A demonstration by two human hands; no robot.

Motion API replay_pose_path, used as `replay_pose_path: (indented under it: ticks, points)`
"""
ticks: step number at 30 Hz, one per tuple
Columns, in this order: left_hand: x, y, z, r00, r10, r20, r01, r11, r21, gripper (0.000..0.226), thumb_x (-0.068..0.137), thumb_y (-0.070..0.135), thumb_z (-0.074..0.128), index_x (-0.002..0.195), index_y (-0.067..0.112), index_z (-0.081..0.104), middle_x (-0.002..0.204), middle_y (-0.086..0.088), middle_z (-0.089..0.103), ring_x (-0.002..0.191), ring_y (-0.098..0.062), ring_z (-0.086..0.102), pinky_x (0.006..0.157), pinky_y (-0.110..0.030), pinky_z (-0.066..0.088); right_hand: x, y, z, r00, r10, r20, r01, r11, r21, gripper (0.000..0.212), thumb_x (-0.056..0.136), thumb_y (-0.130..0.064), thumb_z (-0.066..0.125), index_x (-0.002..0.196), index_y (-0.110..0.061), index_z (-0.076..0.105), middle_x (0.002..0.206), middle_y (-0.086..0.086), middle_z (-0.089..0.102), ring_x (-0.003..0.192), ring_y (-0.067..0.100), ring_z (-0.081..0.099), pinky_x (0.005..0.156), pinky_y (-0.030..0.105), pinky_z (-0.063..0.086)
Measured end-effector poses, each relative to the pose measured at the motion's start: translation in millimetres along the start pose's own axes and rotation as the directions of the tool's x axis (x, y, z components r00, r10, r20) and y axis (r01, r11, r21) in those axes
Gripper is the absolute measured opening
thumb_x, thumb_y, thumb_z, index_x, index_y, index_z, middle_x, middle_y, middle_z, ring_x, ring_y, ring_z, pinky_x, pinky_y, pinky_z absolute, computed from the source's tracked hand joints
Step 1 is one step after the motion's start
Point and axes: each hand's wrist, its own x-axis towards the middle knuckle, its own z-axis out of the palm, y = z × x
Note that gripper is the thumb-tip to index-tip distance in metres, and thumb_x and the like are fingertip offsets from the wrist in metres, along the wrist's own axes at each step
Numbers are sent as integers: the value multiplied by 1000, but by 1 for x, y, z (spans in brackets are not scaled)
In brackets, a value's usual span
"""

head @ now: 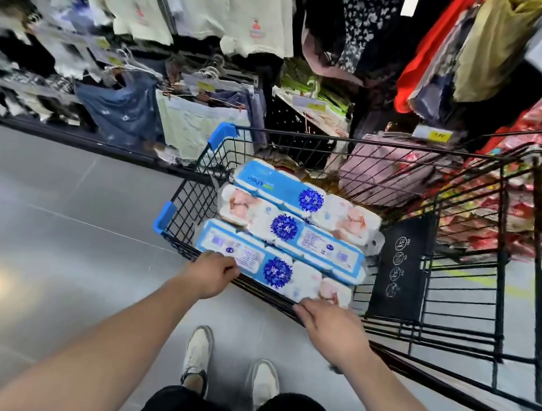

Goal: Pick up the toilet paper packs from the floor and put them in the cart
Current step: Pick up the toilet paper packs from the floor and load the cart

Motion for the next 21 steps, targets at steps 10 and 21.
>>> replay_pose_path:
  ticks: [10, 21]
  points:
    - [-22, -22, -2, 998, -54, -19, 55, 998, 41, 41, 104, 45, 32, 128, 24, 58, 135, -3, 54, 132, -24, 38, 101, -39, 38, 11, -26, 1, 995, -89, 37, 89, 996, 14, 95, 76, -81, -11, 110, -29, 61, 113, 0, 73, 106, 29, 67, 81, 37, 49]
    - [-43, -106, -8, 993, -80, -82, 75, 995, -68, 42, 105, 41, 32, 131, 21, 57, 138, -7, 52, 138, -25, 33, 109, -39, 36, 36, -106, 5, 988, -120, 102, 124, 991, -41, 84, 81, -80, -1, 108, -30, 61, 113, 4, 72, 109, 33, 66, 85, 38, 49]
